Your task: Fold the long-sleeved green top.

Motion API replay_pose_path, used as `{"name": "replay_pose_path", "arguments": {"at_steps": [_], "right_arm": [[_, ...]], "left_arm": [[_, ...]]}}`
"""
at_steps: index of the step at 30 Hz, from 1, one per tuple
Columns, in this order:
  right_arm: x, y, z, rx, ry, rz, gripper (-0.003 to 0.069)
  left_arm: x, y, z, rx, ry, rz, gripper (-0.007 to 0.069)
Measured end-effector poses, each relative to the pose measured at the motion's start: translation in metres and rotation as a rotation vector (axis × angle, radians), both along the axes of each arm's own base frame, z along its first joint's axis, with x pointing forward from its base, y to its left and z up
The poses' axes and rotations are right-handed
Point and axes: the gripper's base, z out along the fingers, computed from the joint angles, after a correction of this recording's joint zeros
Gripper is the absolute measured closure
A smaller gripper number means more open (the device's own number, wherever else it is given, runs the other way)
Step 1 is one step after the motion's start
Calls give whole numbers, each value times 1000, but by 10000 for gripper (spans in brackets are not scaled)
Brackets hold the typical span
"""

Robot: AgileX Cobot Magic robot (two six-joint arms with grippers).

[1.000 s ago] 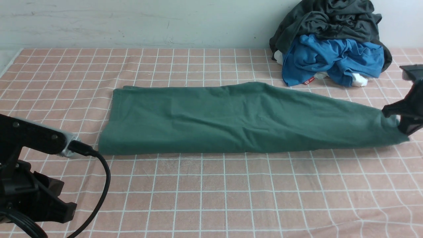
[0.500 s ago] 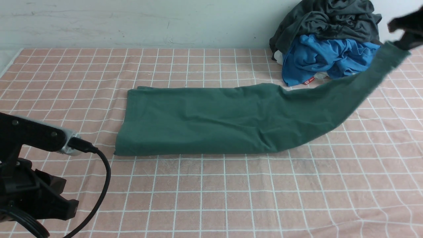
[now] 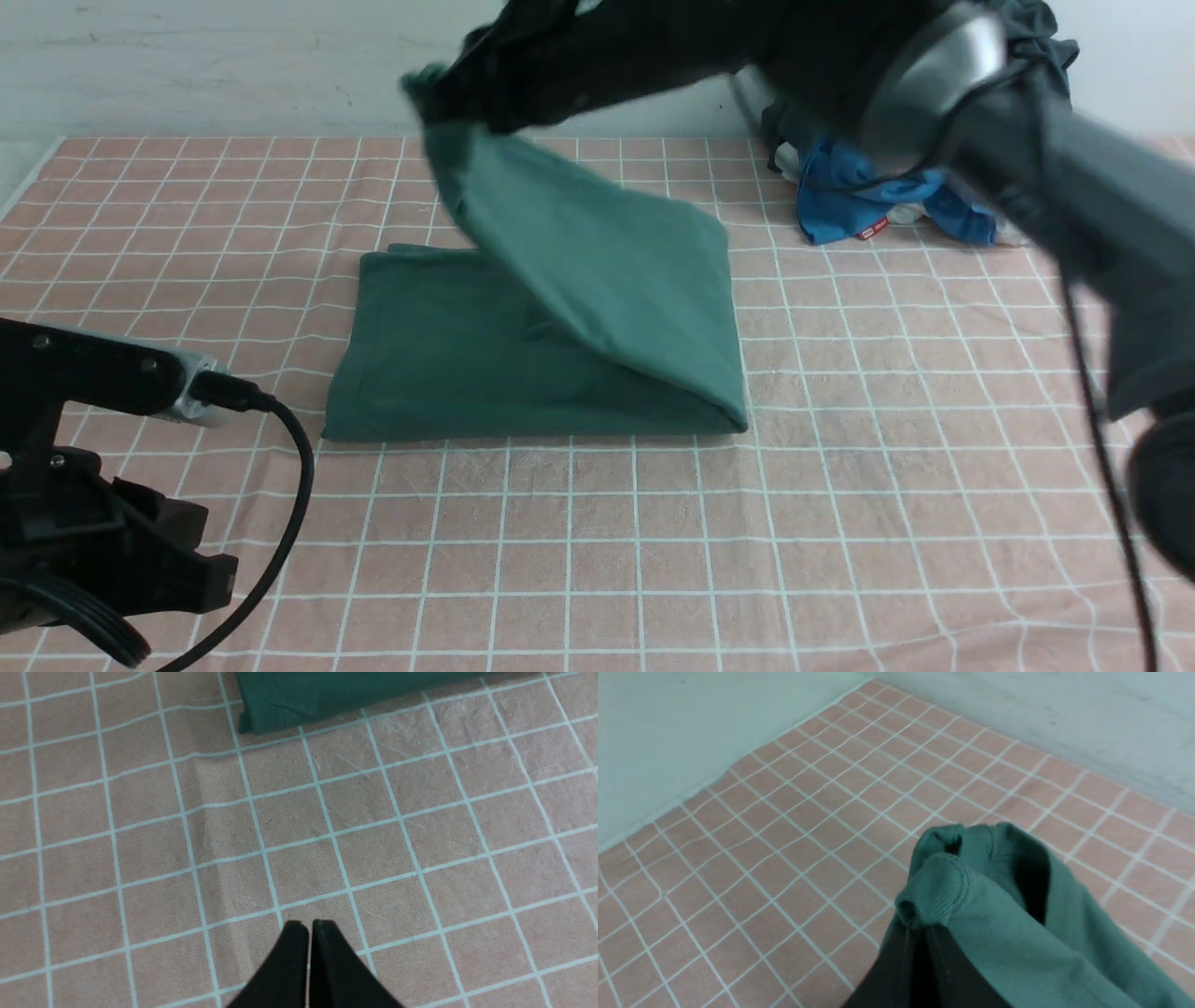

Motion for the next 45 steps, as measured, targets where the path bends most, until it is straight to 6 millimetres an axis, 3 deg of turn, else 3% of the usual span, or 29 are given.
{"name": "replay_pose_path", "arguments": {"at_steps": [3,4,5,6,7,9,13,16,19,21,22,23,25,26,28,31,32,33,34,39,44,45], "right_arm": [[-2,38,-58,-12,-10,14,648],[-1,40,-65,-18,-4,14,646],[0,49,-90,-30,3,13,621],[2,51,-100,-38,11,14,595],[2,51,-101,-39,13,14,589],[4,54,-96,-37,0,24,506],[2,49,-41,-31,-84,57,389],[-6,28,11,-53,-99,76,377],[-17,-14,67,-90,-91,68,400],[-32,-63,112,-131,-74,39,449],[-36,-72,123,-126,-86,28,461],[-51,-104,149,-150,-99,-11,498],[-76,-147,178,-168,-148,-86,573],[-81,-154,182,-170,-160,-102,580],[-112,-193,197,-173,-263,-200,648],[-152,-229,188,-171,-397,-293,669],[-162,-235,174,-173,-416,-306,670],[-173,-241,174,-158,-451,-317,670],[-191,-250,152,-127,-532,-339,671],[-253,-278,90,43,-728,-394,671],[-283,-292,16,70,-616,-409,671],[-284,-292,16,75,-617,-410,671]], "left_arm": [[-1,0,-1,-4,13,-1,628],[-1,0,-1,-5,15,-1,628],[-3,0,-1,-3,23,-4,628],[-5,0,0,-2,20,-8,628],[-5,0,1,0,18,-11,628],[-12,1,8,2,-33,-21,628],[-36,5,30,25,-196,-58,628],[-54,9,42,55,-307,-80,628],[-70,12,43,66,-384,-84,628],[-79,13,38,63,-419,-80,628],[-79,13,38,62,-425,-79,628],[-83,14,35,60,-439,-77,628],[-87,14,31,59,-447,-76,628],[-87,14,31,59,-447,-76,628],[-88,15,30,59,-449,-76,628],[-88,14,30,56,-446,-76,628],[-88,14,30,55,-446,-76,628],[-88,14,30,55,-446,-76,628],[-88,14,30,54,-445,-77,628],[-88,14,30,53,-445,-76,628],[-88,14,30,53,-445,-76,628],[-88,14,30,53,-445,-76,628]]}}
